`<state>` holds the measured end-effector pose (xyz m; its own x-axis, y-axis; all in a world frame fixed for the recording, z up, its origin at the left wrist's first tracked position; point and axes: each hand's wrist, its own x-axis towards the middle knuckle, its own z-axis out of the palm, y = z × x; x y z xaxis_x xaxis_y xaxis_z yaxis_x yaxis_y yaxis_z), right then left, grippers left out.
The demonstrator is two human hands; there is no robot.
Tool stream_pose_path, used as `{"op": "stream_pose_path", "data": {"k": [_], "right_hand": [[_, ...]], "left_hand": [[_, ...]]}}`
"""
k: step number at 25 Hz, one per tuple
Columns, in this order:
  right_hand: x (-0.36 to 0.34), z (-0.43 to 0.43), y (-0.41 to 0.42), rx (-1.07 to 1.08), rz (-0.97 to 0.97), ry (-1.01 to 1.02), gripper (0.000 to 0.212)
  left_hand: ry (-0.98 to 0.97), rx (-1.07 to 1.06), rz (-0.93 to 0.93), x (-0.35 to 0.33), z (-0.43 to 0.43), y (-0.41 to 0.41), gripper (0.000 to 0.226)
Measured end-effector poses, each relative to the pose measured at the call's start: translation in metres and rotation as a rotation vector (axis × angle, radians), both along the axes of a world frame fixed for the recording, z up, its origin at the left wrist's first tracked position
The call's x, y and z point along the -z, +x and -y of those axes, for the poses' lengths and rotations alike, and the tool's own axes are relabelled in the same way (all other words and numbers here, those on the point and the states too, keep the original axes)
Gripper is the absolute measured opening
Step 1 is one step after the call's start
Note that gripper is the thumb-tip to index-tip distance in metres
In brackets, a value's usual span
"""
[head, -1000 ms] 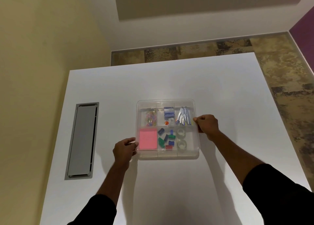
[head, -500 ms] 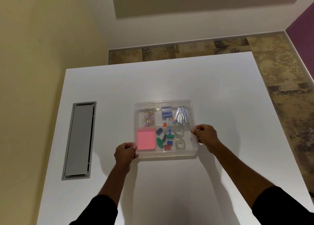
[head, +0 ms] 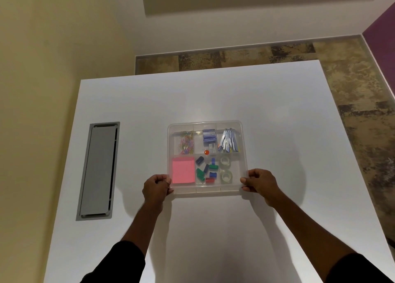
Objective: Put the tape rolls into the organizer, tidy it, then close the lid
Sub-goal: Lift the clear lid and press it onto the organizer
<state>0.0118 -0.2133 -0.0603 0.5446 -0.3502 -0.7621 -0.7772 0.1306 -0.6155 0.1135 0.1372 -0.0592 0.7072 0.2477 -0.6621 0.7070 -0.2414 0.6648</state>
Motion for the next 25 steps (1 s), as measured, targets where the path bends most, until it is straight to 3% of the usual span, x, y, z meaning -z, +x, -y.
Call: {"op": "stream_pose_path", "data": {"k": [6,10,13,16,19,25], "right_hand": [[-0.008,-0.008,0.007,-0.084,-0.067,-0.122,0.027],[-0.010,-0.009,0.022,-0.272,0.002,-0.359,0.088],[-0.004,-0.008,0.060,-0.574,0.178,-0.731,0.111],[0.005,-0.009,0.108,-0.870,0.290,-0.999,0.114],[0.017,-0.010,0.132,-0.990,0.271,-1.090,0.111],[0.037,-0.013,0.128,-0.893,0.380,-1.114,0.108]], "left_hand": [[0.056,0.061,0.010,-0.001,0.003,-0.003,0.014],[0.312,0.225,0.277,-0.007,0.024,0.002,0.050],[0.480,0.571,0.491,-0.003,0.044,0.038,0.076],[0.656,0.867,0.603,0.008,0.063,0.086,0.089],[0.719,1.038,0.571,0.023,0.071,0.109,0.096],[0.715,0.991,0.675,0.046,0.070,0.097,0.111]]}}
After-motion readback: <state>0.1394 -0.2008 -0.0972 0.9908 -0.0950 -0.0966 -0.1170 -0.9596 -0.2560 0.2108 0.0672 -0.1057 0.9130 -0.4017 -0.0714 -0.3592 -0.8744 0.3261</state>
